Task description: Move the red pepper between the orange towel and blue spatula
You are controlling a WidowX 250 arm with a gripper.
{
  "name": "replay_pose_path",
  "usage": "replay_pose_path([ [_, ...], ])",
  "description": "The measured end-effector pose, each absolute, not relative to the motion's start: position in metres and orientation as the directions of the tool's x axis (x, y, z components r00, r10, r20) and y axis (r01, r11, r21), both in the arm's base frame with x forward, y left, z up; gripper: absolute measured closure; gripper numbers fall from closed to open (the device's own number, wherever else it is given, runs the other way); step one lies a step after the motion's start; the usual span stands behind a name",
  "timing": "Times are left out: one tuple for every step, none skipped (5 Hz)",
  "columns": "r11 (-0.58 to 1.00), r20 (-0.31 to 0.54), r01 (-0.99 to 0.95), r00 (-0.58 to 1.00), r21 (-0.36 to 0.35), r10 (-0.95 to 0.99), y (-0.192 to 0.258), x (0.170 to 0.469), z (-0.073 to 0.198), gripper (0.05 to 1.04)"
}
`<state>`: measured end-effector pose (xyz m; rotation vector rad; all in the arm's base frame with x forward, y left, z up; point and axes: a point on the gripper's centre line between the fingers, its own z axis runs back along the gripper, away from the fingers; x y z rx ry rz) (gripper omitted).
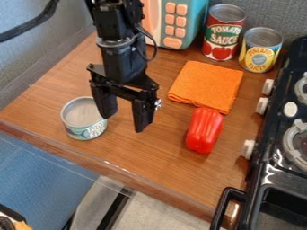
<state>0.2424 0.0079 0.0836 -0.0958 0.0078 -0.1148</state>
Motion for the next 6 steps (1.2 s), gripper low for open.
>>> replay_pose_path([
  [0.989,-0.025,0.103,0.994,-0.104,-0.106,0.006,0.241,0.078,0.084],
  [0.982,0.000,0.140,0.990,-0.129,-0.141,-0.020,0.250,0.080,0.084],
  [0.980,0.013,0.137,0.991,-0.146,-0.136,-0.045,0.265,0.083,0.084],
  [0.982,0.027,0.130,0.991,-0.140,-0.128,-0.068,0.278,0.082,0.084],
  [0.990,0.030,0.116,0.993,-0.080,-0.114,-0.079,0.285,0.071,0.084],
  [0.994,0.039,0.107,0.994,-0.036,-0.105,-0.085,0.288,0.060,0.084],
])
